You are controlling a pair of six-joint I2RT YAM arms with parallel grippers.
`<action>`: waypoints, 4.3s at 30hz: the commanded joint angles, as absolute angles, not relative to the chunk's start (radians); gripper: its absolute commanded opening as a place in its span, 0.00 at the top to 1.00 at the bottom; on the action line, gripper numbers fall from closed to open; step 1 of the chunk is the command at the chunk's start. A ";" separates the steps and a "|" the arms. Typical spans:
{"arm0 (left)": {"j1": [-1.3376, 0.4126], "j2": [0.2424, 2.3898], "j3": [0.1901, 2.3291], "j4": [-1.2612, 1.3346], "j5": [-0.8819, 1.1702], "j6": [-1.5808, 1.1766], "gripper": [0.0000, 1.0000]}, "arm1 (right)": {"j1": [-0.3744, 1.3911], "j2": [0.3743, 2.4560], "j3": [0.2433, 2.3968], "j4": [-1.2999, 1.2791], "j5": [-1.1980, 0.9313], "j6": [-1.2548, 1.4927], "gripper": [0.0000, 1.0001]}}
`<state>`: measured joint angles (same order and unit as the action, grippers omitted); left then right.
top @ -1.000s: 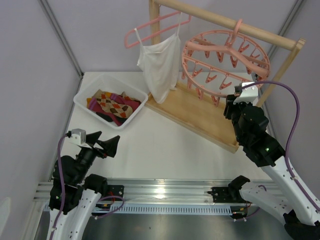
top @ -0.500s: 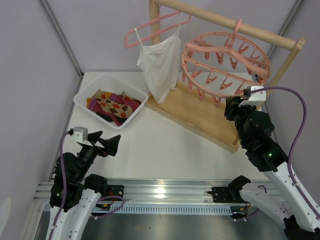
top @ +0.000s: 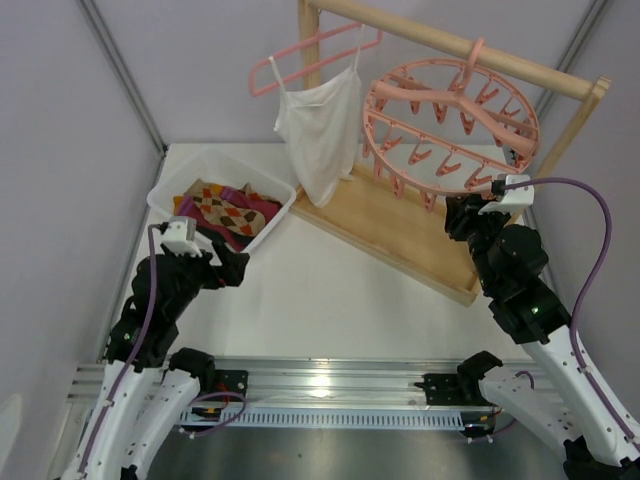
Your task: Clip the socks to the hanger
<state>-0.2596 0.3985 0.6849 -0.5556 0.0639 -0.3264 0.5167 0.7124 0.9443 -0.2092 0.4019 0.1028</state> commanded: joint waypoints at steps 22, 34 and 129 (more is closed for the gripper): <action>-0.097 1.626 1.342 -0.589 -0.031 -0.483 0.01 | 0.514 0.681 0.948 -0.229 0.313 0.114 1.00; -0.094 1.718 1.284 -0.667 0.038 -0.526 0.05 | 0.514 0.672 0.945 -0.244 0.305 0.110 1.00; -0.003 1.967 1.497 -0.819 -0.156 -0.548 0.53 | 0.517 0.635 0.893 -0.241 0.175 0.112 0.99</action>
<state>-0.0093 1.9617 1.4631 -0.8139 -0.1307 -0.5217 0.5148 0.6376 0.9085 -0.2119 0.1936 0.1120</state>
